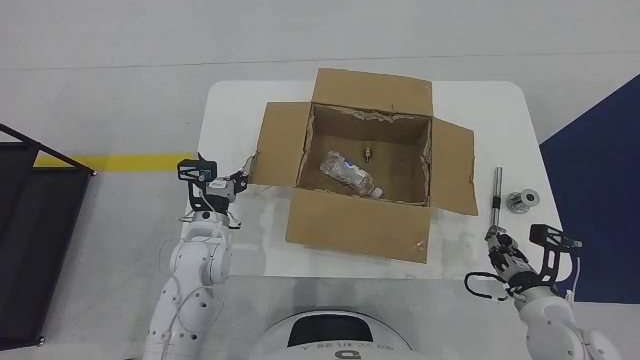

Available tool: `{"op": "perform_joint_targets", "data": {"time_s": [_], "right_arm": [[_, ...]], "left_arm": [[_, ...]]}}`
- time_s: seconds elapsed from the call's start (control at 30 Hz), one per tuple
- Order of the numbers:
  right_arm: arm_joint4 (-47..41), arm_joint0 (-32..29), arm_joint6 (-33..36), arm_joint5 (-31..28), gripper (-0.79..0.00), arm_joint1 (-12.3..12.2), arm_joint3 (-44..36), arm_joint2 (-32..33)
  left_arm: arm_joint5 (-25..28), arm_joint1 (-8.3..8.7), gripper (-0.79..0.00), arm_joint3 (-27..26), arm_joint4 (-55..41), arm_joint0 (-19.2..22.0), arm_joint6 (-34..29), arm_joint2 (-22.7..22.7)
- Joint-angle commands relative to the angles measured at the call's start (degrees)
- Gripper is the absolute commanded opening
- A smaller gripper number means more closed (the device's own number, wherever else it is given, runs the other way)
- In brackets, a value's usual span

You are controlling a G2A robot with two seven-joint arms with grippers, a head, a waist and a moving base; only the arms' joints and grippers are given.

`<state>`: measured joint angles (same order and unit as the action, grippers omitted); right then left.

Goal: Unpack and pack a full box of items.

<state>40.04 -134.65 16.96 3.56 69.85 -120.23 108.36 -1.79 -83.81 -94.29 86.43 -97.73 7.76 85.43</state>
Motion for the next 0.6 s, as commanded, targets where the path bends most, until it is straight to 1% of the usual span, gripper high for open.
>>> {"op": "perform_joint_targets", "data": {"time_s": [0.0,0.13,0.27,0.43,0.57], "right_arm": [[0.0,0.0,0.0,0.0,-0.785,0.0,0.0,0.0],[-0.1,0.1,-0.1,0.0,-0.785,0.0,0.2,0.0],[-2.0,1.9,0.3,0.2,-0.785,0.0,2.9,1.7],[-4.5,4.9,3.9,1.6,-0.785,-0.1,5.9,4.3],[-4.0,7.0,7.1,2.2,-0.785,-0.4,7.5,5.0]], "left_arm": [[0.0,0.00,0.000,0.0,0.0,0.0,0.0,0.0],[0.0,0.00,0.000,0.0,0.0,0.0,0.0,0.0],[0.0,0.00,0.000,0.0,0.0,0.0,0.0,0.0],[0.0,0.00,0.000,0.0,0.0,0.0,0.0,0.0],[0.0,0.00,0.000,0.0,0.0,0.0,0.0,0.0]]}}
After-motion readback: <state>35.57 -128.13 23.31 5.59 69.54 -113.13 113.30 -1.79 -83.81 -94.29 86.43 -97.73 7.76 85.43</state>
